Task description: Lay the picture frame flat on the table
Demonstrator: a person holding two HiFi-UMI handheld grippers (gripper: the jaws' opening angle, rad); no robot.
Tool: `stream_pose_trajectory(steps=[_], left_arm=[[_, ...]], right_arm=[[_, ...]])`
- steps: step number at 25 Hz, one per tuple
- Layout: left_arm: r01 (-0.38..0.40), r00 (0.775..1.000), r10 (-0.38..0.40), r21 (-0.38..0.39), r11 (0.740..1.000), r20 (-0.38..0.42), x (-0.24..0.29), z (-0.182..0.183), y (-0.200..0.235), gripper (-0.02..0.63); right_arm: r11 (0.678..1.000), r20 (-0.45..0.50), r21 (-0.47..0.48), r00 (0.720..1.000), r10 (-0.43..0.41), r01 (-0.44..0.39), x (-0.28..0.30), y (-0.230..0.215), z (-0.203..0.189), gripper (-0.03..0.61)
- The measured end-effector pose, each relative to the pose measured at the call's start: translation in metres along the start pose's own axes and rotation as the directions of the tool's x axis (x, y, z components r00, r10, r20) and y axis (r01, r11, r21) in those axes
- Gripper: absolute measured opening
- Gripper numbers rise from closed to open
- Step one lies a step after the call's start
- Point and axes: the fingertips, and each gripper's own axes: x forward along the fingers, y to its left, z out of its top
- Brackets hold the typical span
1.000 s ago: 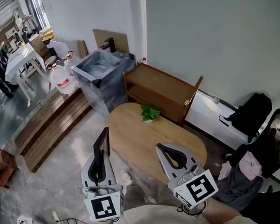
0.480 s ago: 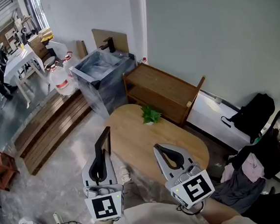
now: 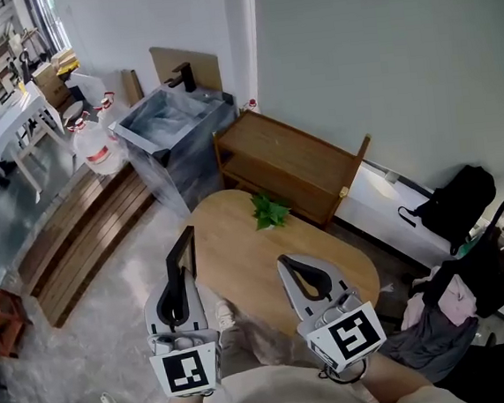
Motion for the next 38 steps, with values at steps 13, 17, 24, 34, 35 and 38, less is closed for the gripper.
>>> stream_pose_trajectory(steps=[13,17,24,34,35,38], left_arm=[[0.103,0.993,-0.103,-0.013,0.995,-0.049,0.121,-0.022,0.076,0.026],[0.142,0.988,-0.143,-0.016,0.990,-0.055,0.160,-0.025,0.107,0.026],[0.216,0.974,-0.217,-0.021,0.976,-0.059,0.218,-0.035,0.153,0.026],[0.240,0.966,-0.244,-0.051,0.969,-0.088,0.259,-0.054,0.176,0.026],[0.238,0.966,-0.242,-0.052,0.970,-0.090,0.261,-0.055,0.176,0.026],[0.230,0.968,-0.234,-0.051,0.972,-0.095,0.264,-0.056,0.173,0.026]], right_arm=[[0.997,-0.071,0.026,0.995,-0.076,0.078,0.136,-0.031,-0.005,-0.005],[0.994,-0.087,0.022,0.991,-0.104,0.107,0.185,-0.037,0.000,-0.005],[0.985,-0.111,0.009,0.979,-0.172,0.174,0.255,-0.048,0.006,-0.005],[0.984,-0.137,-0.006,0.975,-0.176,0.177,0.307,-0.060,0.005,-0.004],[0.985,-0.138,-0.004,0.976,-0.172,0.173,0.309,-0.061,0.004,-0.005],[0.987,-0.132,-0.001,0.979,-0.157,0.158,0.313,-0.065,0.003,-0.005]])
